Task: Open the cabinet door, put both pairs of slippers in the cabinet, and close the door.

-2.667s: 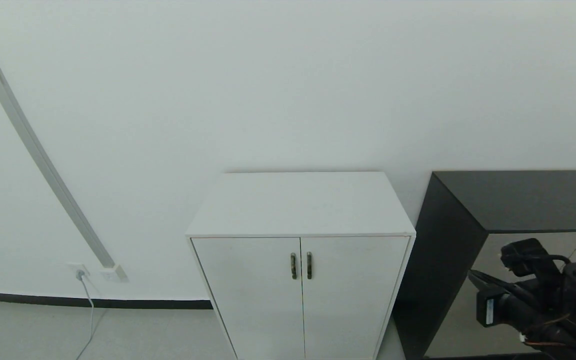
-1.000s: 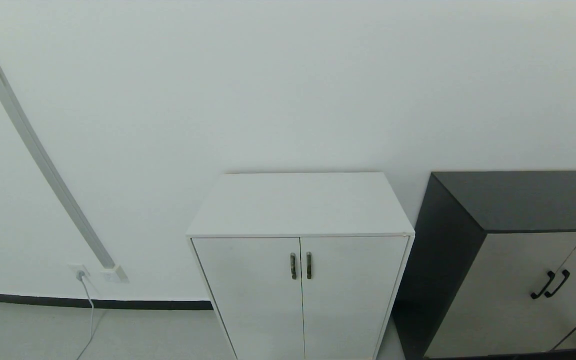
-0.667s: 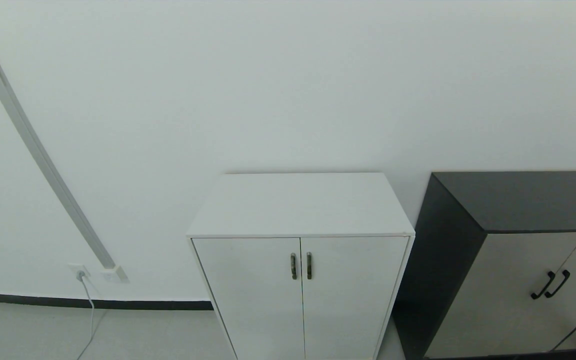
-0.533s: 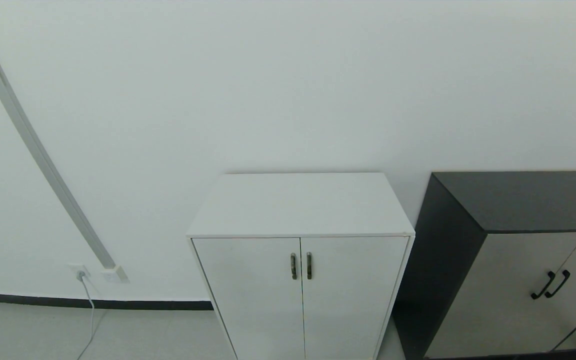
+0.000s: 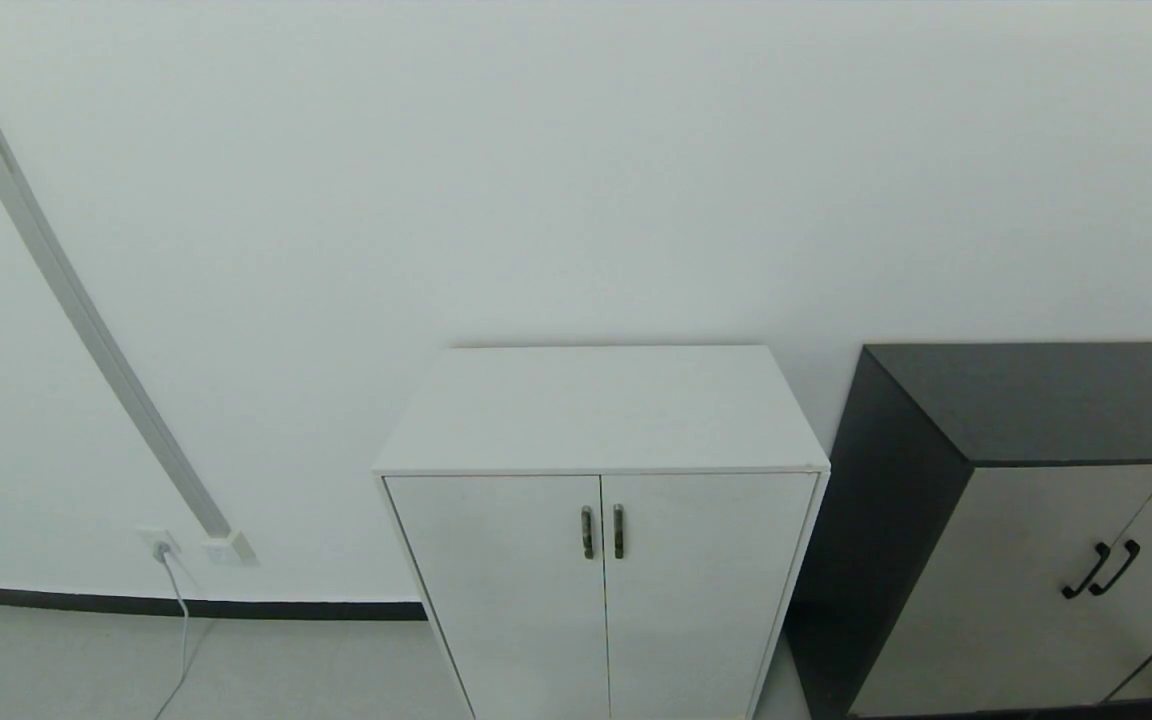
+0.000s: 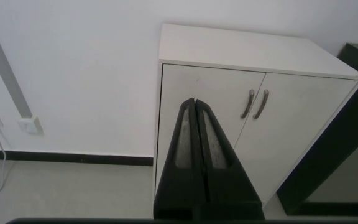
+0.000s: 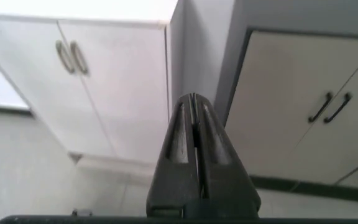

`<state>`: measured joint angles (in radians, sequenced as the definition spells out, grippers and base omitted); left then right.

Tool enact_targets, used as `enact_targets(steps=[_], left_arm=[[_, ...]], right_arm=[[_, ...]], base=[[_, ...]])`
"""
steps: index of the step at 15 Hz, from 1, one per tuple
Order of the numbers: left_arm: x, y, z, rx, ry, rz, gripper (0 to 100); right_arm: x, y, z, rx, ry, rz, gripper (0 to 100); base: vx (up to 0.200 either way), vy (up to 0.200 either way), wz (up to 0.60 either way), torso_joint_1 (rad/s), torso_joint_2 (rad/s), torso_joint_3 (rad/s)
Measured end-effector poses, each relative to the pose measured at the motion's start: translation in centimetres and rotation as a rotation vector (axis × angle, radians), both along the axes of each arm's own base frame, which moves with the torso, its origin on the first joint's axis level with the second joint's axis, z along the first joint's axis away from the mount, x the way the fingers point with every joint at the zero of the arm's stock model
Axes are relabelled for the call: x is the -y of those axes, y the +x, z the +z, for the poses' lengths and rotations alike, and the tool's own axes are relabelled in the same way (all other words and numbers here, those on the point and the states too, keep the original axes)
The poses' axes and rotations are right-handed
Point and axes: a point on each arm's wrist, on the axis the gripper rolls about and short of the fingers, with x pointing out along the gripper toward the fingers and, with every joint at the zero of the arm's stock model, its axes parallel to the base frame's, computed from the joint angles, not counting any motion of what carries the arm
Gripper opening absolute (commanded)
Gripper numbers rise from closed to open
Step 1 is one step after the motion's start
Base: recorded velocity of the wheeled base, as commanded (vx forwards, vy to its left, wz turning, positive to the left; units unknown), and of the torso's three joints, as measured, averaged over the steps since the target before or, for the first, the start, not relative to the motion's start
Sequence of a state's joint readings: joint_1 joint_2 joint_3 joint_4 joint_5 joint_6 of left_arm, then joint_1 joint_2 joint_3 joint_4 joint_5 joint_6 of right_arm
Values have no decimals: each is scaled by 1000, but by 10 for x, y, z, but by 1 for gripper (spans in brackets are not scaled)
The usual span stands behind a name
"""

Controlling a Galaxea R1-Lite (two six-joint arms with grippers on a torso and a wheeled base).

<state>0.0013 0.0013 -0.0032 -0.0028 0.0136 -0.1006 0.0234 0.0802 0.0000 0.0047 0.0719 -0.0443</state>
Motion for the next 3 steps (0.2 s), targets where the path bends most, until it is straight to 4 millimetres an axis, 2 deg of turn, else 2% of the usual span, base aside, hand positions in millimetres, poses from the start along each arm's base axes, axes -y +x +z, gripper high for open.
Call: enact_targets(steps=[3], left_arm=[[0,0,0,0,0,1,0]], right_arm=[[0,-4,-1,59,17,-29,0]], base=[[0,0,0,0,0,0]])
